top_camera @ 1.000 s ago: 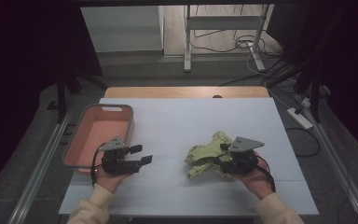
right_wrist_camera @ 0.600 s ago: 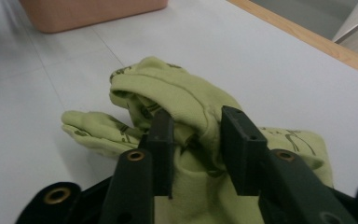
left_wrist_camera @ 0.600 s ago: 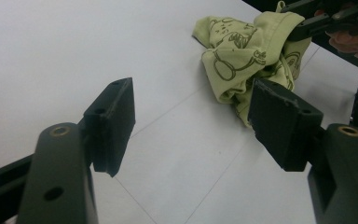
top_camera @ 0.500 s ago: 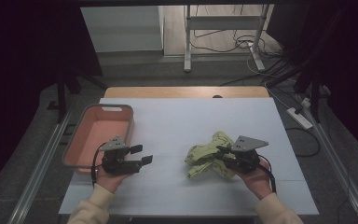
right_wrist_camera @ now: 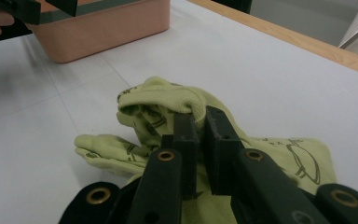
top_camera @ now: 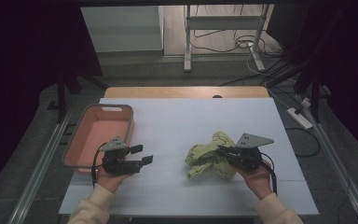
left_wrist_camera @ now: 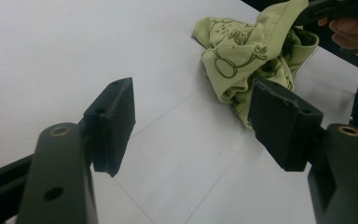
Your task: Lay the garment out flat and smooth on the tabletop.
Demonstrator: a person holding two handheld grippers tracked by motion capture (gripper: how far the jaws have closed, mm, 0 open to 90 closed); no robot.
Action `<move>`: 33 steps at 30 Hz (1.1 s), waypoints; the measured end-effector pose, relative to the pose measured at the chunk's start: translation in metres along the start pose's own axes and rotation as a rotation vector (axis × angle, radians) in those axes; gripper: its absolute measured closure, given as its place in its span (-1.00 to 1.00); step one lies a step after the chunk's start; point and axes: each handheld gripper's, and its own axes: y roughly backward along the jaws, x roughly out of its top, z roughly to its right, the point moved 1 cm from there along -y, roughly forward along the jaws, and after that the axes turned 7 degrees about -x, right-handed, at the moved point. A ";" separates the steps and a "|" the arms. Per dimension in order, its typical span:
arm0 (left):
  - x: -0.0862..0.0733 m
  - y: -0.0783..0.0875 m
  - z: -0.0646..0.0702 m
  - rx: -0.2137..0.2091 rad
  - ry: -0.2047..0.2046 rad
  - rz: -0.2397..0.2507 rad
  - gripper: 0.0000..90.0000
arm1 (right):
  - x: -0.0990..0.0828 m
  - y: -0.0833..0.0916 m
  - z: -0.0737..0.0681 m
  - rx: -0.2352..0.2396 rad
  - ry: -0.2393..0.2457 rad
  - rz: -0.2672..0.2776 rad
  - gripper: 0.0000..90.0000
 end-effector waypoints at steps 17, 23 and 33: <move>0.011 -0.039 0.017 -0.036 -0.050 -0.036 -0.28 | 0.004 0.001 0.001 0.002 -0.023 0.023 0.86; 0.014 -0.063 0.023 -0.050 -0.071 -0.062 -0.28 | 0.005 0.002 0.001 -0.001 -0.026 0.030 0.86; 0.017 -0.089 0.030 -0.067 -0.094 -0.094 -0.28 | 0.006 0.004 0.002 -0.009 -0.031 0.041 0.86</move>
